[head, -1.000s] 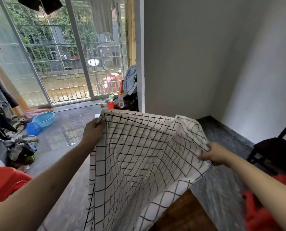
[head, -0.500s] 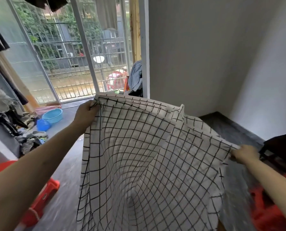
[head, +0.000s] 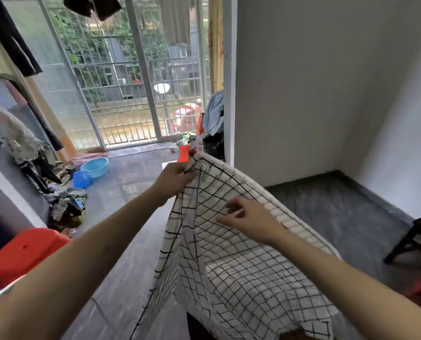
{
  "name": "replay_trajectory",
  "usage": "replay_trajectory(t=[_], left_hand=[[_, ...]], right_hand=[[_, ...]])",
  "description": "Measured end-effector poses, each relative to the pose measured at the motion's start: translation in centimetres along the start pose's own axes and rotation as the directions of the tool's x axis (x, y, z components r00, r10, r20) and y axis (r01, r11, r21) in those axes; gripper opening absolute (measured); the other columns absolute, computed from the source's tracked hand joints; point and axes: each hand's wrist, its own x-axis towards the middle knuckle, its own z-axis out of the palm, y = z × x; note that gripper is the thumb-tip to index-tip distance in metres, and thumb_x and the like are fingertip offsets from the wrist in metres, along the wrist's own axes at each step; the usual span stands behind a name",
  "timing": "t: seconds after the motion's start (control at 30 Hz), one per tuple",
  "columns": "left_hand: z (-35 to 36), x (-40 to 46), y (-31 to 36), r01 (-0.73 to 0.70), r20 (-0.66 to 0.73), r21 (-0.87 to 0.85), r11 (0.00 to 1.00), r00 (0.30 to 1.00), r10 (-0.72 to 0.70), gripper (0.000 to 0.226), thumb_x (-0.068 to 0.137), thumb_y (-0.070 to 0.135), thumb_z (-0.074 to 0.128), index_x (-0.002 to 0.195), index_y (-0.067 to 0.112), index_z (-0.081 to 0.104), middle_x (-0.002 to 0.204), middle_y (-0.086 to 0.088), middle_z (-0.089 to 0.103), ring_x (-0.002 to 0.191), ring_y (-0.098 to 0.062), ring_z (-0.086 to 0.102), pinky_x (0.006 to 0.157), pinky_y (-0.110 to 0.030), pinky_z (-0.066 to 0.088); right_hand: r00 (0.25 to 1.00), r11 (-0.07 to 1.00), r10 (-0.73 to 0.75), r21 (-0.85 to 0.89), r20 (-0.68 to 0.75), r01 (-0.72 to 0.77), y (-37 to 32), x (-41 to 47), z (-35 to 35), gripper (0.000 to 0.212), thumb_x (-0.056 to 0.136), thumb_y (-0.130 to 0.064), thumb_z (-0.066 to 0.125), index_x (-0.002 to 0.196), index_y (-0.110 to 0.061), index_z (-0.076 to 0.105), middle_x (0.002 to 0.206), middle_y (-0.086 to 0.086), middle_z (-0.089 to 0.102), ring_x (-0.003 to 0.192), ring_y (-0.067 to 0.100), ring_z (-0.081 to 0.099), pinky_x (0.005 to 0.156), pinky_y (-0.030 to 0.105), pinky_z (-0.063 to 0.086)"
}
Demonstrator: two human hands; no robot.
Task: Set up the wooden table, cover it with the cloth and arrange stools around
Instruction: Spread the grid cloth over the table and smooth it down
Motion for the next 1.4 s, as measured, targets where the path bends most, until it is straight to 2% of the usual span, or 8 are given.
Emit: replay_trajectory(t=[0.33,0.5,0.67,1.03,1.13,1.23,1.33,1.4], left_hand=[[2.8,-1.8,-1.2,0.069,0.163,-0.187,0.980,0.986,-0.038,0.014,0.089,0.012,0.069,0.100,0.005,0.073,0.096,-0.015,0.074,0.092,-0.033,0.070,0.085,-0.046,0.057],[2.3,-2.2,-1.6,0.149,0.240,-0.243,0.958,0.967,-0.089,0.015,0.089,0.005,0.066,0.103,0.005,0.071,0.100,-0.015,0.073,0.090,-0.024,0.071,0.081,-0.037,0.059],[1.7,-1.8,-2.1,0.174,0.209,-0.209,0.962,0.969,-0.130,0.016,0.089,0.005,0.064,0.105,0.004,0.071,0.102,-0.015,0.073,0.095,-0.028,0.070,0.084,-0.040,0.057],[-1.1,0.2,-0.7,0.224,0.034,-0.140,0.965,0.975,-0.221,0.012,0.090,0.005,0.060,0.097,0.010,0.068,0.102,-0.014,0.070,0.090,-0.025,0.067,0.070,-0.030,0.054],[-1.5,0.9,-0.1,0.228,0.006,-0.131,0.965,0.973,-0.229,0.013,0.090,0.004,0.060,0.097,0.010,0.069,0.105,-0.017,0.070,0.096,-0.030,0.066,0.078,-0.036,0.056],[-0.4,1.0,0.4,0.196,0.083,-0.020,0.980,0.977,-0.194,0.013,0.090,0.009,0.063,0.100,0.005,0.070,0.104,-0.018,0.070,0.095,-0.030,0.067,0.082,-0.039,0.057],[1.8,0.6,1.1,0.042,0.284,0.180,0.983,0.954,-0.093,0.016,0.091,0.014,0.065,0.099,0.003,0.073,0.096,-0.020,0.070,0.089,-0.028,0.066,0.082,-0.036,0.053],[3.5,0.0,1.8,-0.120,0.436,0.320,0.940,0.899,-0.033,0.014,0.091,0.012,0.064,0.099,0.005,0.073,0.085,-0.016,0.068,0.075,-0.017,0.058,0.070,-0.023,0.048]], right_hand=[[0.950,0.973,-0.133,0.145,-0.284,0.180,-2.4,3.5,3.2,0.011,0.090,-0.020,0.066,0.098,-0.027,0.062,0.092,-0.012,0.064,0.082,0.007,0.063,0.071,0.021,0.052],[0.953,0.980,-0.143,0.095,-0.267,0.174,-0.7,3.7,2.1,0.030,0.094,-0.007,0.051,0.114,-0.018,0.070,0.110,-0.004,0.069,0.103,0.012,0.060,0.076,0.008,0.042],[0.954,0.981,-0.058,0.160,-0.294,0.108,1.5,2.8,0.9,0.034,0.092,-0.005,0.047,0.108,-0.023,0.070,0.099,-0.007,0.071,0.093,0.010,0.063,0.079,0.026,0.050],[0.871,0.850,0.489,-0.196,-0.056,-0.490,15.9,-3.4,-7.5,0.012,0.088,-0.006,0.058,0.082,0.001,0.064,0.074,0.007,0.061,0.065,0.018,0.057,0.053,0.025,0.044],[0.762,0.657,0.614,-0.401,-0.207,-0.638,20.7,-4.3,-8.8,0.016,0.093,-0.019,0.050,0.097,-0.013,0.065,0.109,0.006,0.067,0.091,0.020,0.061,0.071,0.025,0.048],[0.695,0.553,0.688,-0.468,-0.209,-0.689,18.9,-4.6,-7.2,0.067,0.090,-0.023,0.056,0.149,-0.012,0.027,0.156,0.019,0.022,0.131,0.032,0.043,0.101,0.034,0.043],[0.936,0.887,0.270,-0.320,-0.227,-0.333,11.3,-3.5,-5.0,0.101,0.082,-0.031,0.075,0.154,-0.018,0.007,0.160,0.006,0.003,0.142,0.026,0.029,0.110,0.040,0.035],[0.963,0.969,-0.072,-0.246,-0.260,0.006,6.3,-2.5,-4.1,0.104,0.076,-0.039,0.080,0.154,-0.024,0.012,0.155,-0.005,0.017,0.142,0.007,0.023,0.115,0.033,0.030]])
